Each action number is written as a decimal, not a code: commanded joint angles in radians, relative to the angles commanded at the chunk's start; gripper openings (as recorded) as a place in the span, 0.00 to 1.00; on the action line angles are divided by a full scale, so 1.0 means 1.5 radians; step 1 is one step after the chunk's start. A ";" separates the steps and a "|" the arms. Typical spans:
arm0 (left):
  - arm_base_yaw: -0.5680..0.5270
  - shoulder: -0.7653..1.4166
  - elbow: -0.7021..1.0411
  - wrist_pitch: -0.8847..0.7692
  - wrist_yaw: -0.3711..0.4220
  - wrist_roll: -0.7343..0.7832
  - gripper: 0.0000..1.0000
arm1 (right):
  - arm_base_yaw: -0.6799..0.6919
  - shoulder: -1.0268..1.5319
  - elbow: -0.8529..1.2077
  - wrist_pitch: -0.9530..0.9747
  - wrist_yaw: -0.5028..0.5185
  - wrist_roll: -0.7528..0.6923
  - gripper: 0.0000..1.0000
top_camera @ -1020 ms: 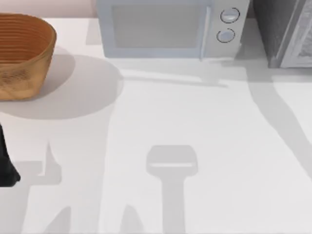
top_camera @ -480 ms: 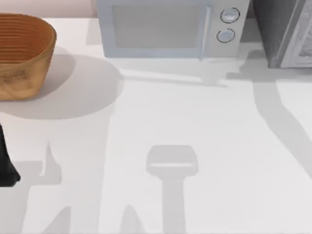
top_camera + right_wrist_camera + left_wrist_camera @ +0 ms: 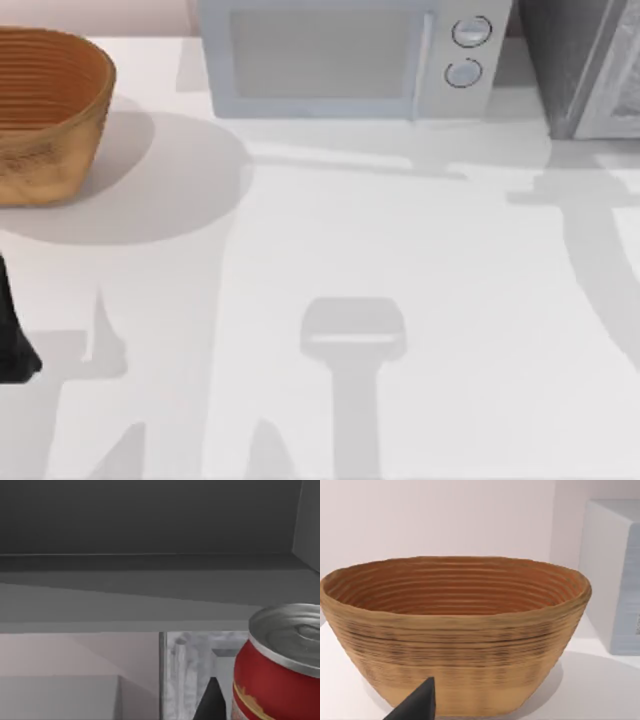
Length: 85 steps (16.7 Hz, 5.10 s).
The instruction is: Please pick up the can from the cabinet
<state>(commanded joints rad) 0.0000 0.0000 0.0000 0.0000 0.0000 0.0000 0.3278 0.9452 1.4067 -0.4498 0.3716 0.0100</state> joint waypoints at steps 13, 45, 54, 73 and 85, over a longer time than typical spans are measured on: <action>0.000 0.000 0.000 0.000 0.000 0.000 1.00 | -0.193 -0.548 -0.852 0.259 -0.213 -0.006 0.00; 0.000 0.000 0.000 0.000 0.000 0.000 1.00 | -0.805 0.622 -0.586 1.163 -1.241 -0.045 0.00; 0.000 0.000 0.000 0.000 0.000 0.000 1.00 | -0.922 0.879 -0.515 1.339 -1.446 -0.053 0.00; 0.000 0.000 0.000 0.000 0.000 0.000 1.00 | -0.870 0.889 -0.526 1.339 -1.394 -0.075 0.15; 0.000 0.000 0.000 0.000 0.000 0.000 1.00 | -0.870 0.889 -0.526 1.339 -1.394 -0.075 1.00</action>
<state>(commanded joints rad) 0.0000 0.0000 0.0000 0.0000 0.0000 0.0000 -0.9774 2.2793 0.6177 1.5586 -1.7192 -0.1020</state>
